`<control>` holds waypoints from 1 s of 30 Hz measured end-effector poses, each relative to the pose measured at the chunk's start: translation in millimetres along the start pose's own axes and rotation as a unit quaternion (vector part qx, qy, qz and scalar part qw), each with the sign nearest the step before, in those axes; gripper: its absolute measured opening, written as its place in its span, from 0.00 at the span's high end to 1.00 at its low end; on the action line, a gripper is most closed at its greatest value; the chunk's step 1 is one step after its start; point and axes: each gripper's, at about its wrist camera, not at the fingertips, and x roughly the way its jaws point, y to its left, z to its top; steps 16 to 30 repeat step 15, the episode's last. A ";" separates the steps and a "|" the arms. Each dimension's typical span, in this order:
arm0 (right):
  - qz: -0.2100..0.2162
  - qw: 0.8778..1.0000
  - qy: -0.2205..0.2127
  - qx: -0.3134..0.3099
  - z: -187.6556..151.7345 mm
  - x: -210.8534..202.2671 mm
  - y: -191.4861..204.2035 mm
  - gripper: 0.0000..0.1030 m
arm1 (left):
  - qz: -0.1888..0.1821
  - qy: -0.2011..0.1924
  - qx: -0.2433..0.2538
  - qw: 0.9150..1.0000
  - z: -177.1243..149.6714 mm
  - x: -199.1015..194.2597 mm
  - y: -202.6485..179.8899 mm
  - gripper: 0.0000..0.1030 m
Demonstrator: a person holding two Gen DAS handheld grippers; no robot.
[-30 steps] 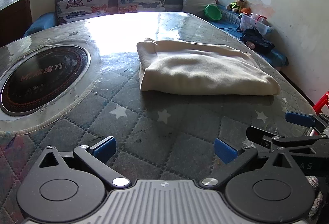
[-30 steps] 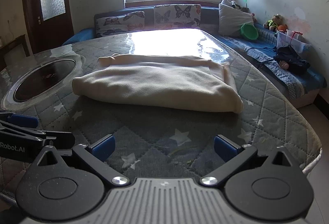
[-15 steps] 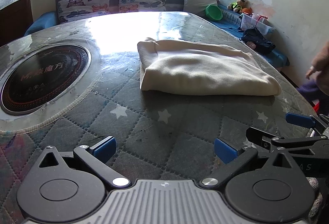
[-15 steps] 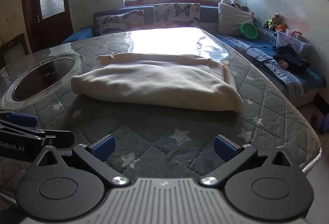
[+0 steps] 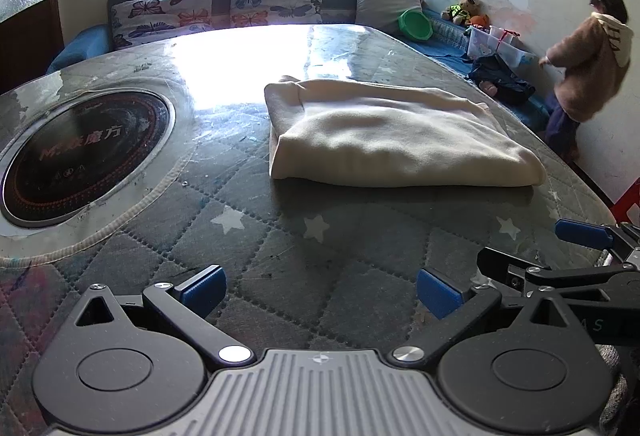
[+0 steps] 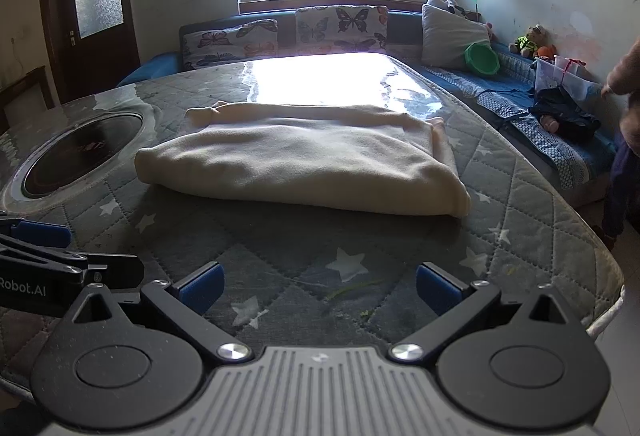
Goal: Fold clothes
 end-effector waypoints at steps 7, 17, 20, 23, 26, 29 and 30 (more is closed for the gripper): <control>-0.002 1.000 0.000 0.001 0.0 0.4 -0.4 0.00 | -0.001 -0.001 0.000 1.000 0.2 0.0 0.3 0.00; -0.004 1.000 0.001 -0.001 0.9 1.6 0.6 0.00 | 0.001 0.000 -0.001 1.000 0.6 0.6 0.6 0.00; -0.004 1.000 0.001 -0.001 0.9 1.6 0.6 0.00 | 0.001 0.000 -0.001 1.000 0.6 0.6 0.6 0.00; -0.004 1.000 0.001 -0.001 0.9 1.6 0.6 0.00 | 0.001 0.000 -0.001 1.000 0.6 0.6 0.6 0.00; -0.004 1.000 0.001 -0.001 0.9 1.6 0.6 0.00 | 0.001 0.000 -0.001 1.000 0.6 0.6 0.6 0.00; -0.004 1.000 0.001 -0.001 0.9 1.6 0.6 0.00 | 0.001 0.000 -0.001 1.000 0.6 0.6 0.6 0.00; -0.004 1.000 0.001 -0.001 0.9 1.6 0.6 0.00 | 0.001 0.000 -0.001 1.000 0.6 0.6 0.6 0.00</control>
